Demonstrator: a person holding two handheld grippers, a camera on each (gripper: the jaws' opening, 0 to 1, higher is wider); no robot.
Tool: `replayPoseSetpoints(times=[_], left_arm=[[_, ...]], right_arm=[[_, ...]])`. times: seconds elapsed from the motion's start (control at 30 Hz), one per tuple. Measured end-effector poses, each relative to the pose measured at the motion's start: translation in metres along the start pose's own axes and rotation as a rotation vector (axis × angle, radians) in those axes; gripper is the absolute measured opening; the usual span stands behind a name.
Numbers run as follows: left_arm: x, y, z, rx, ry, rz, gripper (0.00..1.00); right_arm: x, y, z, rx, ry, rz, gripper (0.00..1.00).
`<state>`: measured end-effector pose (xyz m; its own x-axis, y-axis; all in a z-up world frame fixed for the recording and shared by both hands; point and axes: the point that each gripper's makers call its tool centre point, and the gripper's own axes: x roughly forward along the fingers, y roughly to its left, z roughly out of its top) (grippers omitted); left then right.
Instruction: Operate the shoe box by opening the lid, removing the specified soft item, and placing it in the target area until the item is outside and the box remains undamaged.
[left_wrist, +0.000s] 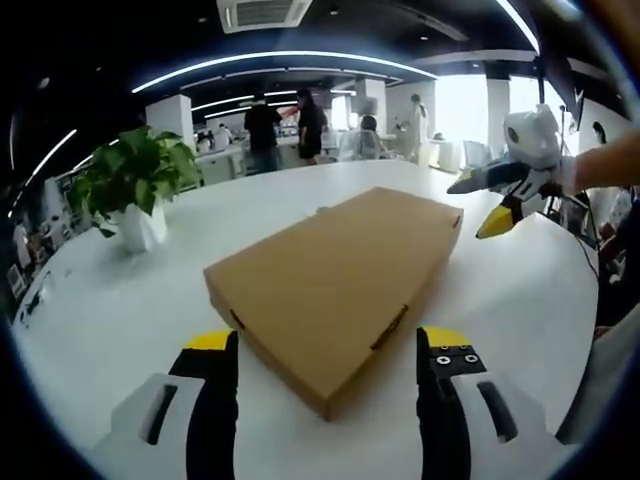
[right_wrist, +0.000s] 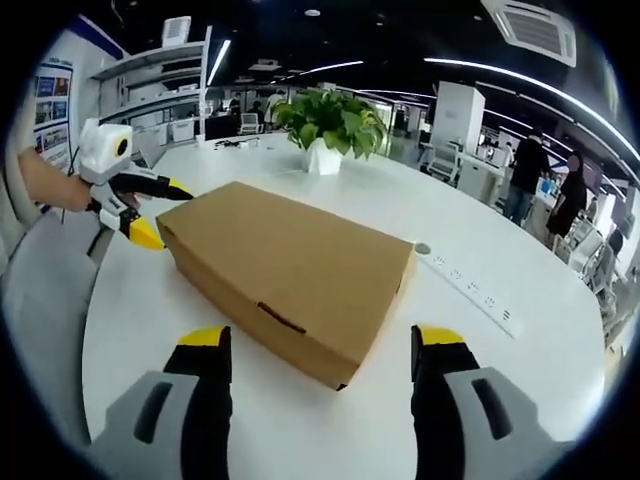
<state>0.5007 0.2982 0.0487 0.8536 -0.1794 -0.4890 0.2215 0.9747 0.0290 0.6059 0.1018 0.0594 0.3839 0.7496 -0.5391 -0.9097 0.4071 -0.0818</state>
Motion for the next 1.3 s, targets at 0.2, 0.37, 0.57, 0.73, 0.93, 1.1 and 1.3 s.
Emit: replayPoseSetpoints(times=[0.2, 0.37, 0.57, 0.73, 0.93, 1.1, 1.3], left_arm=[[0.007, 0.000, -0.005, -0.009, 0.014, 0.022, 0.74], [0.010, 0.000, -0.010, -0.016, 0.027, 0.041, 0.73], [0.013, 0.000, -0.010, -0.050, 0.027, 0.059, 0.73], [0.014, 0.000, -0.012, -0.074, 0.023, 0.063, 0.74], [0.014, 0.000, -0.011, -0.073, 0.021, 0.057, 0.73], [0.013, 0.000, -0.011, -0.070, 0.020, 0.045, 0.71], [0.013, 0.000, -0.011, -0.061, 0.026, 0.032, 0.70]], right_arm=[[0.010, -0.002, -0.004, 0.007, 0.028, 0.013, 0.66], [0.017, -0.006, -0.006, 0.014, 0.042, 0.018, 0.64], [0.023, -0.010, -0.009, 0.036, 0.053, 0.026, 0.63], [0.023, -0.005, -0.008, 0.036, 0.047, 0.063, 0.59], [0.024, -0.002, -0.009, 0.047, 0.040, 0.074, 0.56], [0.023, 0.000, -0.011, 0.078, 0.024, 0.059, 0.54], [0.021, 0.001, -0.012, 0.103, 0.009, 0.037, 0.53]])
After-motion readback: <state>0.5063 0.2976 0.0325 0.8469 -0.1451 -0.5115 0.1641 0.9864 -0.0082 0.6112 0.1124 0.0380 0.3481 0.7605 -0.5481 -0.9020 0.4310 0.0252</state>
